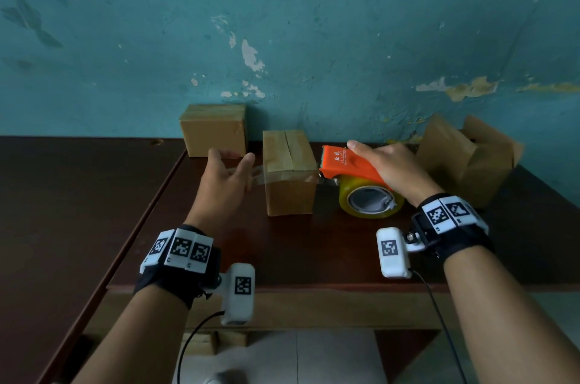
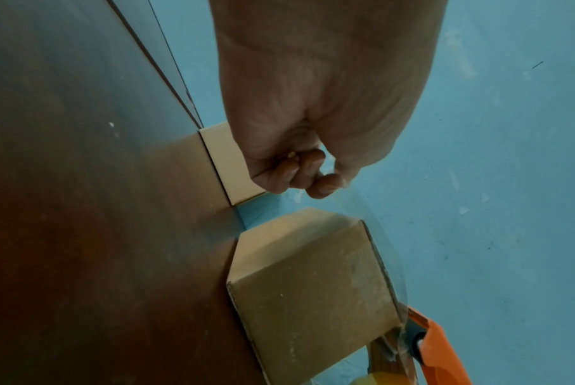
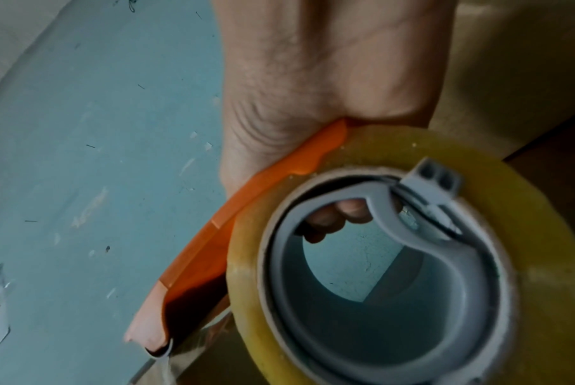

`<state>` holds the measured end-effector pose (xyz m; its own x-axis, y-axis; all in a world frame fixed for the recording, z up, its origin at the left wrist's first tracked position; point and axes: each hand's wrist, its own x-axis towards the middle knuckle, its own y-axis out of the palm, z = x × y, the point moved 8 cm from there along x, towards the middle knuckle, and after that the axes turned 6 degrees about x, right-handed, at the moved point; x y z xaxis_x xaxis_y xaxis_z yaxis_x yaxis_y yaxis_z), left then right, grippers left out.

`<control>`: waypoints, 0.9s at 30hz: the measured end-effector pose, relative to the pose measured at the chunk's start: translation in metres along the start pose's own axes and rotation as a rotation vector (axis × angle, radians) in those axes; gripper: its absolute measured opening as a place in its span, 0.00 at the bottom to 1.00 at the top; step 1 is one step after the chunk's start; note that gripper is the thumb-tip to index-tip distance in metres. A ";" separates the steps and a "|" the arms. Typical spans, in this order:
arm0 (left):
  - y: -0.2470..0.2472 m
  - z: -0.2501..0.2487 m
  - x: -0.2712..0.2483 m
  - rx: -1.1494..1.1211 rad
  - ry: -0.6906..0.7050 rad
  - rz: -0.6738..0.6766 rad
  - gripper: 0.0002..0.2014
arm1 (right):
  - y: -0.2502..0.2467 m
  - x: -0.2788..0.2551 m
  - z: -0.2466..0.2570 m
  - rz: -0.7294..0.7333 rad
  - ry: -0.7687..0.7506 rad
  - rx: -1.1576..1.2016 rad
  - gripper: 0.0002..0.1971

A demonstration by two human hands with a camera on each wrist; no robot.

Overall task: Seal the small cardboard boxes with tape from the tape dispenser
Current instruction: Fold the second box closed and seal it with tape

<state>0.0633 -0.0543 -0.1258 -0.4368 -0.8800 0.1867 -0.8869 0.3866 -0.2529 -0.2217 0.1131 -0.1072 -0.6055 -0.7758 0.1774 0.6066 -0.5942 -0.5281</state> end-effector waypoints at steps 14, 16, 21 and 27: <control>0.008 0.002 -0.002 0.444 -0.200 0.063 0.44 | 0.005 0.000 -0.006 0.045 0.042 0.073 0.52; 0.003 -0.006 -0.004 0.568 -0.186 0.007 0.45 | 0.007 0.000 -0.007 0.057 0.048 0.106 0.54; 0.000 -0.009 -0.003 0.646 -0.214 -0.006 0.49 | 0.014 -0.001 -0.008 0.082 0.060 0.162 0.54; -0.003 0.002 -0.003 0.616 -0.292 0.096 0.60 | 0.010 -0.003 -0.008 0.051 0.058 0.200 0.39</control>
<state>0.0675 -0.0539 -0.1277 -0.3742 -0.9214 -0.1051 -0.5615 0.3153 -0.7650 -0.2179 0.1107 -0.1194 -0.5964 -0.7960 0.1034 0.7240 -0.5891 -0.3588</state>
